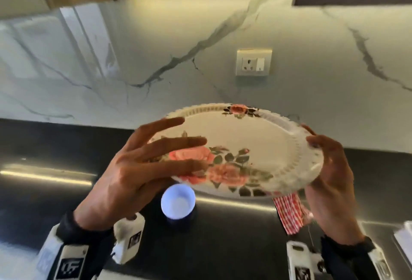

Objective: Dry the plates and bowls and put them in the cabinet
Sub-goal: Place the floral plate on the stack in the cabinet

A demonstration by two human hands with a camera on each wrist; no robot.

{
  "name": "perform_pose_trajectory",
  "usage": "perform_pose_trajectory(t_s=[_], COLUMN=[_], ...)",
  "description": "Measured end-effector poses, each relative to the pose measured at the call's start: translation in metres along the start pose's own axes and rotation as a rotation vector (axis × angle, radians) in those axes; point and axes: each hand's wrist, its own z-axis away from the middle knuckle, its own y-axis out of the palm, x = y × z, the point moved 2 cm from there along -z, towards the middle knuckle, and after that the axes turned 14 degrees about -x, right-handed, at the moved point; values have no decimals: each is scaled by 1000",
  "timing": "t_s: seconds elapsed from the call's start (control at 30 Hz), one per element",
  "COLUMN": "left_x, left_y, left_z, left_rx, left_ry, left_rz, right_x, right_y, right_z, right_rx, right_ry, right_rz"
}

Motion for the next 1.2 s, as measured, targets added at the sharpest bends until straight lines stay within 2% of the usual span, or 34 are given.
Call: perform_pose_trajectory(t_s=[0.23,0.33,0.4,0.57,0.7,0.93,1.2], left_x=[6,10,12,9,17,32,78], left_y=[-63,-84,-96,-116,-127,-138,-115], left_z=[-21,-31,-39,-64,-79,-115,-162], left_rx=[-164,-217,-293,-586,-738,-845,-916], left_ry=[128,177,193,38,-72,-279,-357], left_rz=[-104,-179,-203,-151,6,234,224], right_x=[55,80,87,109,126,145,145], right_y=[60,83,96,134,160,194,216], right_z=[-2,-15,-19,-34,-48,-80,-133], right_rx=[-136,-130,-143,-74,-88,-168,-268], right_ry=[-244,-251,-396,-552,-614,-621,-518], right_rz=[36,10,-33,-155,-199,-223,-246])
